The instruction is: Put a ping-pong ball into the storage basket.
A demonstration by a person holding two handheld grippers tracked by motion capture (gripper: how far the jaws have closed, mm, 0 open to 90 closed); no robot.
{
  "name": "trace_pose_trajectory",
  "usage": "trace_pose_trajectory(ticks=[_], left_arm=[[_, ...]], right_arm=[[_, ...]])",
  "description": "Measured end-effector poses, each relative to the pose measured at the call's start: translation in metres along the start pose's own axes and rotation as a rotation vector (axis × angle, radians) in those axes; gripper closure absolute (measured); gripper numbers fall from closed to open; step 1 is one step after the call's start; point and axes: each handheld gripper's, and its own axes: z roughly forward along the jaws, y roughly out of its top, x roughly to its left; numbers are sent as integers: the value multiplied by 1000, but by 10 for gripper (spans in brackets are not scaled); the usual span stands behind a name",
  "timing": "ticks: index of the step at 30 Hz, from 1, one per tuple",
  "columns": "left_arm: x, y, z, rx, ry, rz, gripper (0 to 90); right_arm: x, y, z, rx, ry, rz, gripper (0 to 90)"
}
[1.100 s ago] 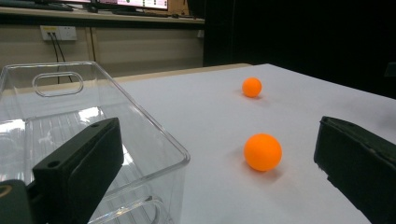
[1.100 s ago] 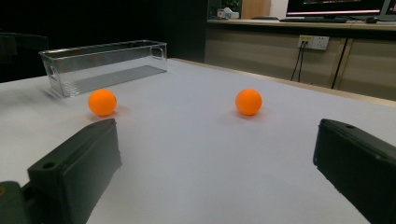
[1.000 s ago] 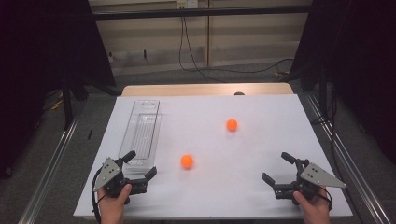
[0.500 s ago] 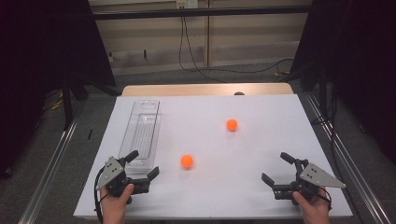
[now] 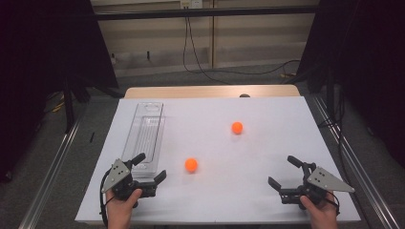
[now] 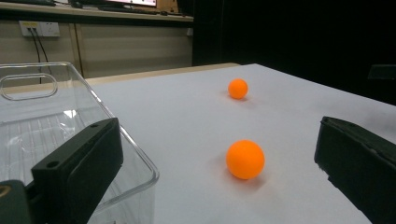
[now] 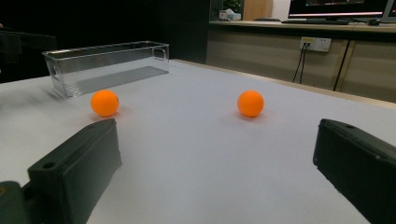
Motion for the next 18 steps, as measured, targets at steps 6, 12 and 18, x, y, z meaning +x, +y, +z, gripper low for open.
trace_pose_trajectory(ticks=[6, 12, 18], left_arm=[[-1, 0, 3, -4, -10, -2, 11], [-3, 1, 6, 5, -19, 5, 11], [-4, 1, 9, 9, -21, 6, 11]], right_arm=[[0, 0, 0, 0, 1, 3, 3], [0, 0, 1, -1, 3, 0, 3], [0, 0, 1, -1, 3, -1, 3]])
